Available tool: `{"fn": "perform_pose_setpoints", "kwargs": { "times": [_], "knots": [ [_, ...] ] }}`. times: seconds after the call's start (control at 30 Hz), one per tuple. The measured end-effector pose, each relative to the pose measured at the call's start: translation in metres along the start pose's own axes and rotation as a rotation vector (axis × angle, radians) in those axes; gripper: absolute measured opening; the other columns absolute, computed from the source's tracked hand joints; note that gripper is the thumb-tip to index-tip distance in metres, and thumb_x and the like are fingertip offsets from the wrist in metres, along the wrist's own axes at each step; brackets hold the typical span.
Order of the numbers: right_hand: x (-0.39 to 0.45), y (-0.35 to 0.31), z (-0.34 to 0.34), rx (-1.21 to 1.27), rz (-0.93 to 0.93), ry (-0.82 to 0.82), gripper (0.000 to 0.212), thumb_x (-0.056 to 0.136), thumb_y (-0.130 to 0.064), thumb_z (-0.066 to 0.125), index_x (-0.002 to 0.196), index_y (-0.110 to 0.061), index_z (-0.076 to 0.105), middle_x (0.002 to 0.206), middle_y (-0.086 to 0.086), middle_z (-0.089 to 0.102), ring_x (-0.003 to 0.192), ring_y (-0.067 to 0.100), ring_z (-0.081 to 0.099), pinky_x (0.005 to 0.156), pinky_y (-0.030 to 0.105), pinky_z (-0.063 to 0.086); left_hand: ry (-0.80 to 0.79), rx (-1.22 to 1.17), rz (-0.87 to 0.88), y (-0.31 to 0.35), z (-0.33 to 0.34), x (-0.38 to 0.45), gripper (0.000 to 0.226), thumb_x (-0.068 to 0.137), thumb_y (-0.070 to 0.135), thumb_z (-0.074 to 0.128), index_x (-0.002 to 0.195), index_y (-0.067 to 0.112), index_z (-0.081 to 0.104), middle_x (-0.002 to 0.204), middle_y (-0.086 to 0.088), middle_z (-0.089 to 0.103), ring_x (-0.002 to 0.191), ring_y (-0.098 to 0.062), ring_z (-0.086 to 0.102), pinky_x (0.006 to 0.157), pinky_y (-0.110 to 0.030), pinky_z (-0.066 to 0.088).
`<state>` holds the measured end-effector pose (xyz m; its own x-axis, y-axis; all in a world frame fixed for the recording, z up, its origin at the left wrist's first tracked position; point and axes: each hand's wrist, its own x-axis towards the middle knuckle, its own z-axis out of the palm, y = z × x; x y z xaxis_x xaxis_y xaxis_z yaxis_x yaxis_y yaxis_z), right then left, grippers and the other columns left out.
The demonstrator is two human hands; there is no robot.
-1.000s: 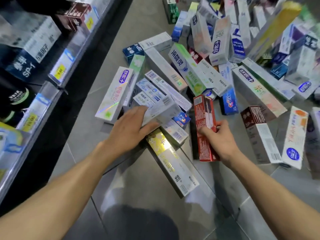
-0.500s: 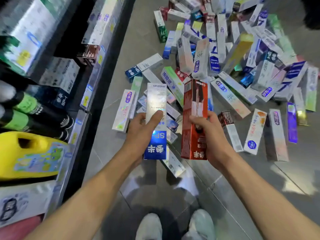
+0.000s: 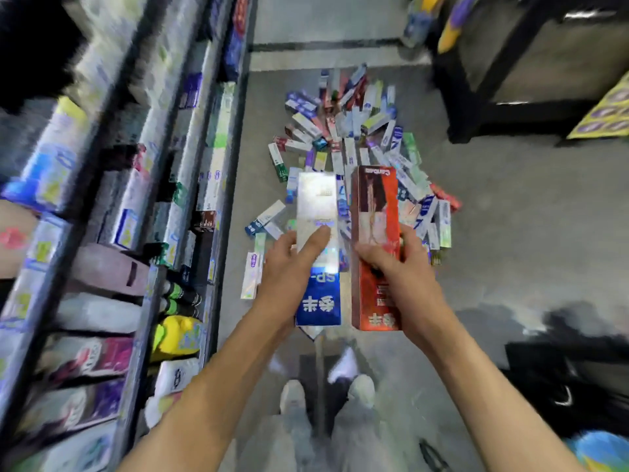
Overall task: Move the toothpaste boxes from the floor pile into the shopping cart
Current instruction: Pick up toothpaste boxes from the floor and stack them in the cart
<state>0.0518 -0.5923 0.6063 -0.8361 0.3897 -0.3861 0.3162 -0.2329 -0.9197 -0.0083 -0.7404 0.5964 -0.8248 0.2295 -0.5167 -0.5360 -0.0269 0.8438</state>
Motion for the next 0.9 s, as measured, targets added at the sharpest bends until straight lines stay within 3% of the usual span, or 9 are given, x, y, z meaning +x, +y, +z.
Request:
{"fn": "perform_pose_setpoints", "kwargs": {
  "times": [0.13, 0.27, 0.4, 0.5, 0.6, 0.73, 0.83, 0.9],
  "knots": [
    [-0.059, -0.075, -0.035, 0.014, -0.083, 0.055, 0.038, 0.089, -0.016, 0.071, 0.124, -0.019, 0.056, 0.101, -0.003, 0.076, 0.087, 0.014, 0.073, 0.077, 0.034, 0.056, -0.102, 0.050, 0.059, 0.061, 0.044, -0.064, 0.031, 0.093, 0.031, 0.069, 0.117, 0.012, 0.065, 0.102, -0.016, 0.076, 0.081, -0.030, 0.073, 0.070, -0.040, 0.060],
    [-0.112, -0.121, -0.066, 0.034, -0.137, 0.125, 0.036, 0.089, -0.015, 0.071, 0.122, -0.017, 0.058, 0.103, -0.001, 0.076, 0.085, 0.013, 0.074, 0.068, 0.025, 0.056, -0.192, 0.071, 0.109, 0.095, 0.082, -0.105, 0.035, 0.091, 0.038, 0.070, 0.118, 0.016, 0.065, 0.100, -0.011, 0.077, 0.086, -0.029, 0.075, 0.081, -0.047, 0.060],
    [-0.163, -0.140, -0.091, 0.114, -0.178, 0.258, 0.054, 0.076, -0.025, 0.072, 0.126, -0.012, 0.057, 0.111, 0.010, 0.074, 0.087, 0.019, 0.073, 0.068, 0.030, 0.058, -0.367, 0.082, 0.137, 0.107, 0.115, -0.141, 0.035, 0.095, 0.038, 0.066, 0.122, 0.017, 0.063, 0.100, -0.007, 0.078, 0.082, -0.023, 0.075, 0.070, -0.037, 0.061],
    [-0.204, -0.142, -0.103, 0.145, -0.192, 0.380, 0.052, 0.077, -0.026, 0.074, 0.125, -0.013, 0.057, 0.107, 0.007, 0.075, 0.087, 0.020, 0.074, 0.071, 0.033, 0.059, -0.519, 0.135, 0.131, 0.103, 0.134, -0.168, 0.027, 0.096, 0.038, 0.063, 0.117, 0.020, 0.065, 0.096, -0.004, 0.078, 0.082, -0.022, 0.076, 0.073, -0.037, 0.061],
    [-0.248, -0.134, -0.111, 0.164, -0.210, 0.536, 0.039, 0.089, -0.021, 0.072, 0.126, -0.018, 0.057, 0.109, 0.004, 0.075, 0.096, 0.024, 0.074, 0.083, 0.041, 0.060, -0.681, 0.189, 0.092, 0.092, 0.147, -0.192, 0.027, 0.096, 0.041, 0.063, 0.116, 0.023, 0.064, 0.099, -0.004, 0.078, 0.087, -0.024, 0.076, 0.079, -0.041, 0.060],
    [-0.320, -0.112, -0.116, 0.198, -0.205, 0.790, 0.039, 0.091, -0.025, 0.071, 0.126, -0.027, 0.055, 0.109, -0.002, 0.074, 0.092, 0.020, 0.074, 0.075, 0.035, 0.060, -0.872, 0.311, 0.059, 0.066, 0.168, -0.231, 0.031, 0.096, 0.040, 0.064, 0.117, 0.018, 0.064, 0.101, -0.007, 0.077, 0.091, -0.029, 0.075, 0.085, -0.048, 0.059],
    [-0.383, -0.086, -0.121, 0.206, -0.182, 1.022, 0.041, 0.086, -0.028, 0.077, 0.121, -0.028, 0.057, 0.107, -0.003, 0.074, 0.087, 0.015, 0.074, 0.070, 0.030, 0.057, -1.040, 0.428, 0.006, 0.037, 0.186, -0.272, 0.031, 0.094, 0.041, 0.066, 0.114, 0.017, 0.065, 0.097, -0.009, 0.077, 0.080, -0.024, 0.074, 0.075, -0.040, 0.060],
    [-0.427, -0.064, -0.125, 0.196, -0.147, 1.169, 0.051, 0.076, -0.035, 0.084, 0.119, -0.027, 0.058, 0.106, -0.001, 0.074, 0.089, 0.018, 0.073, 0.078, 0.039, 0.058, -1.156, 0.503, -0.013, 0.015, 0.197, -0.305, 0.033, 0.091, 0.037, 0.070, 0.115, 0.015, 0.065, 0.094, -0.008, 0.077, 0.071, -0.018, 0.072, 0.069, -0.035, 0.058]
  ]
}}
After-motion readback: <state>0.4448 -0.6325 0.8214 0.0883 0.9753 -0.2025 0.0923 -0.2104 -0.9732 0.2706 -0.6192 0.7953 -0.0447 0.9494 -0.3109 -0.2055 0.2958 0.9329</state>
